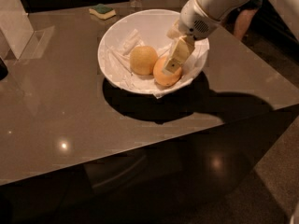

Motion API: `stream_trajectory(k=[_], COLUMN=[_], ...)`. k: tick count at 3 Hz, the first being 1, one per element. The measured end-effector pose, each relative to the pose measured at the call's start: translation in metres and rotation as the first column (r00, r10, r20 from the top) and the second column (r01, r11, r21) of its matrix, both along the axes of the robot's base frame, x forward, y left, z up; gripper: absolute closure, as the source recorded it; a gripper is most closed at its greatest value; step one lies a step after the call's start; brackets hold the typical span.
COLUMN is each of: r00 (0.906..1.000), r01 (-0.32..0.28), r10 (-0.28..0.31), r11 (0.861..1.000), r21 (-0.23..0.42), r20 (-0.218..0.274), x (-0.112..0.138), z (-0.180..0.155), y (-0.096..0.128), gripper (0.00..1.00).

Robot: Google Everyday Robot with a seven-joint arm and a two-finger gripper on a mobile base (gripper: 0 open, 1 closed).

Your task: Pick orange from white bowl

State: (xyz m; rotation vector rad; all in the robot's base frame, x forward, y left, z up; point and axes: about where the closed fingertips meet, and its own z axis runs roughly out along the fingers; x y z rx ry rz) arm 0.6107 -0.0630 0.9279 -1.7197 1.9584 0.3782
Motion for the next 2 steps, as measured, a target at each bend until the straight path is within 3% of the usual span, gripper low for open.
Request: stream_trajectory(k=[2], r00=[0.9992], r01=[0.006], r10=[-0.005], r11=[0.999], r21=[0.032], r20=[-0.039], x=[0.0132], z=[-0.0152], y=[0.0047], gripper=[0.16])
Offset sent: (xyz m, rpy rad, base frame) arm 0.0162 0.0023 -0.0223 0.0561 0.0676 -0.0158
